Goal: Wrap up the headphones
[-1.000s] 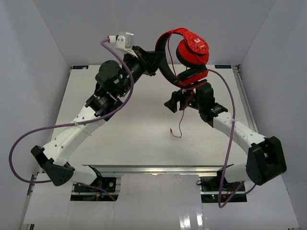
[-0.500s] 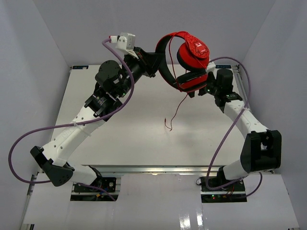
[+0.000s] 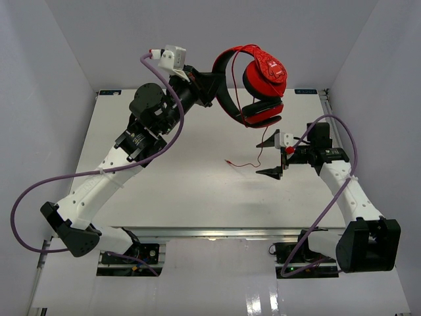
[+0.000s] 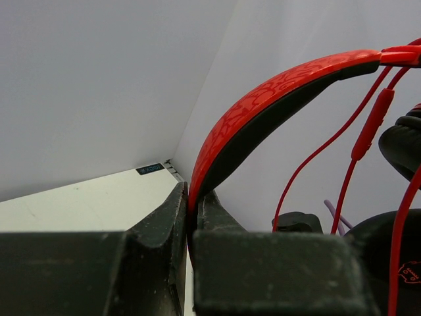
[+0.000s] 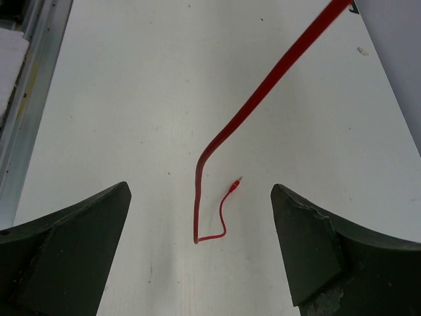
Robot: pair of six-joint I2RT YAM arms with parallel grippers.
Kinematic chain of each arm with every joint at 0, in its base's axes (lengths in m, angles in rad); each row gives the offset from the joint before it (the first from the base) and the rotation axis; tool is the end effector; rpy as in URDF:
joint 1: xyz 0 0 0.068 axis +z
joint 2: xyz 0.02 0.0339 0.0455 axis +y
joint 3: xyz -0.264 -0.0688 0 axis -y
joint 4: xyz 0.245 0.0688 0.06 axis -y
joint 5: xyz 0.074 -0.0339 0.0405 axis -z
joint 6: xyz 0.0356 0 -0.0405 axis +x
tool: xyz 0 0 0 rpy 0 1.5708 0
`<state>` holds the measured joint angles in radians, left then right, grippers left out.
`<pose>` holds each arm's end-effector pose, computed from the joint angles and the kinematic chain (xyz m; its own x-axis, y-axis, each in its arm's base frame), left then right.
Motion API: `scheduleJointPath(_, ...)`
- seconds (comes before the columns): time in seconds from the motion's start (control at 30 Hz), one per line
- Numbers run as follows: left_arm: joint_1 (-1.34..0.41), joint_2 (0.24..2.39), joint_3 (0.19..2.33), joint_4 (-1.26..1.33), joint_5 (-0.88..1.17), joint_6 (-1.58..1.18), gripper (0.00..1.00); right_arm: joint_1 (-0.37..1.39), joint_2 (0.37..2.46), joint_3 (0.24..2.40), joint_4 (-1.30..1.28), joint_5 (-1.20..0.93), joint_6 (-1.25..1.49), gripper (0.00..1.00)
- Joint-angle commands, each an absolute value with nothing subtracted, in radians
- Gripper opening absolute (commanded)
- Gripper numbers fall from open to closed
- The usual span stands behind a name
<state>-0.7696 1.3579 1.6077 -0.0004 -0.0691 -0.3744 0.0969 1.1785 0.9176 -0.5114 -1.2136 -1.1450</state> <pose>0.2121 -0.2021 0.5173 -0.0713 -0.4389 -0.8957 0.6662 0.6474 -0.3703 0.2289 0.0558 0.2919 0.3522 -0.2857 -0.8912 -0.9224 0.0554 -0.3823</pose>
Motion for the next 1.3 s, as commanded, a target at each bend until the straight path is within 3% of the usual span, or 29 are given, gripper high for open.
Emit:
scheduleJointPath(0.0, -0.773, 1.312, 1.643, 0.054, -0.071, -0.402, 0.0, 0.15, 1.189, 0.929, -0.439, -1.32, -1.06, 0.95)
scheduleJointPath(0.07, -0.773, 1.313, 1.643, 0.06, -0.069, -0.406, 0.0, 0.19, 1.189, 0.899, -0.266, -1.287, -0.852, 0.99)
scheduleJointPath(0.17, -0.772, 1.317, 1.637, 0.072, -0.073, -0.414, 0.0, 0.272, 1.218, 0.788, 0.281, -1.265, -0.352, 0.67)
scheduleJointPath(0.2, -0.773, 1.318, 1.636, 0.072, -0.077, -0.414, 0.0, 0.313, 1.23, 0.77, 0.387, -1.252, -0.287, 0.48)
scheduleJointPath(0.23, -0.772, 1.316, 1.634, 0.075, -0.088, -0.415, 0.0, 0.335, 1.243, 0.767, 0.399, -1.231, -0.246, 0.38)
scheduleJointPath(0.27, -0.772, 1.31, 1.631, 0.076, -0.099, -0.416, 0.0, 0.381, 1.247, 0.765, 0.396, -1.187, -0.237, 0.19)
scheduleJointPath(0.33, -0.772, 1.297, 1.622, 0.078, -0.147, -0.414, 0.0, 0.415, 1.213, 0.75, 0.366, -1.136, -0.268, 0.08)
scheduleJointPath(0.4, -0.772, 1.268, 1.595, 0.081, -0.261, -0.42, 0.0, 0.416, 1.184, 0.731, 0.33, -1.059, -0.265, 0.08)
scheduleJointPath(0.57, -0.77, 1.247, 1.502, 0.122, -0.649, -0.433, 0.0, 0.457, 1.094, 0.82, -0.053, -0.851, -0.458, 0.08)
scheduleJointPath(0.67, -0.742, 1.29, 1.482, 0.146, -0.735, -0.39, 0.0, 0.53, 1.054, 0.897, -0.237, -0.661, -0.559, 0.08)
scheduleJointPath(0.93, -0.639, 1.516, 1.559, 0.089, -0.757, -0.377, 0.0, 0.843, 1.099, 1.061, -0.557, -0.176, -0.751, 0.08)
scheduleJointPath(1.1, -0.624, 1.615, 1.536, 0.047, -0.712, -0.212, 0.0, 0.879, 1.08, 1.158, -0.577, 0.19, -0.902, 0.08)
scheduleJointPath(1.27, -0.626, 1.639, 1.4, -0.015, -0.466, -0.149, 0.0, 0.866, 1.095, 1.204, -0.398, 0.511, -1.025, 0.08)
